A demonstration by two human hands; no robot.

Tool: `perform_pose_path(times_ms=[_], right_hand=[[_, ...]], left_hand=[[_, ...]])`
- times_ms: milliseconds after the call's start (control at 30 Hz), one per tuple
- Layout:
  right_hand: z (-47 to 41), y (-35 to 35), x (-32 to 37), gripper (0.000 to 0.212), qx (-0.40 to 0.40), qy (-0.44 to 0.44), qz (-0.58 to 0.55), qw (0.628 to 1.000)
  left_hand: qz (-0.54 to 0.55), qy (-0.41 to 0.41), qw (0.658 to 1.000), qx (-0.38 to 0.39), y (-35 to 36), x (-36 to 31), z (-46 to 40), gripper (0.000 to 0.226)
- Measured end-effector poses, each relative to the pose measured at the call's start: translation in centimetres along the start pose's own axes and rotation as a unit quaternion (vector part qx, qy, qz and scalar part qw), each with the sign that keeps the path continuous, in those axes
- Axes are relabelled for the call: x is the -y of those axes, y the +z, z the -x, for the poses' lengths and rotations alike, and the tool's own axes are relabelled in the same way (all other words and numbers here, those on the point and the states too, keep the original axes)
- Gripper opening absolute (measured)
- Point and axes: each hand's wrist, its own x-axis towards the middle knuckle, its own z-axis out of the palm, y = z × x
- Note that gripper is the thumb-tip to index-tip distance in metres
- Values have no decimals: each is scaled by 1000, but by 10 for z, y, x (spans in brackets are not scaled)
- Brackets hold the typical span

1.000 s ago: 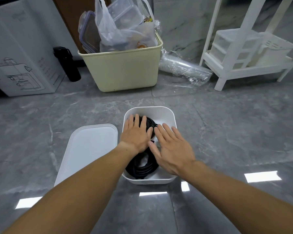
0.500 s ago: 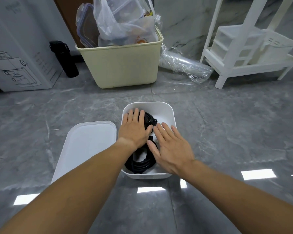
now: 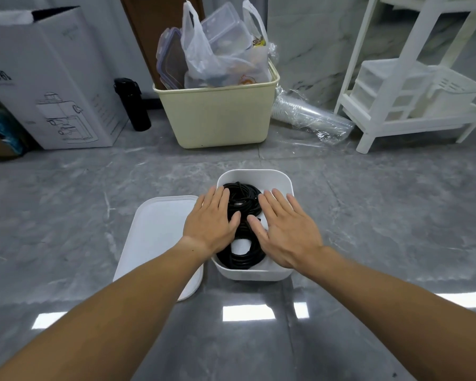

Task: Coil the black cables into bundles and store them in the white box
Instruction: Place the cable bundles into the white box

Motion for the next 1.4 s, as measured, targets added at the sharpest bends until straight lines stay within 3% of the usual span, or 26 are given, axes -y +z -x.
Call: perform_pose_path(times_ms=[133,600,733,1033,1400], right_hand=[[2,-9,14,68,-5,-9,-8,1000],[1,-16,86,71,-29,-87,2,996],[1,-14,116,73,-38,-127,17,991],[8,1,195,70,-6,-201,-6,979],[24,13,253,71,20,-267,-11,963]], left_hand=[[-9,-12,1000,-10,-16,19,19,57],[-8,-108,994,-18,-59,100,90,73],[-15,-136,990,-35,-70,123,120,67],[-35,-225,974,1,-74,180,200,76],[-29,-303,952,-10,-66,218,286,78]])
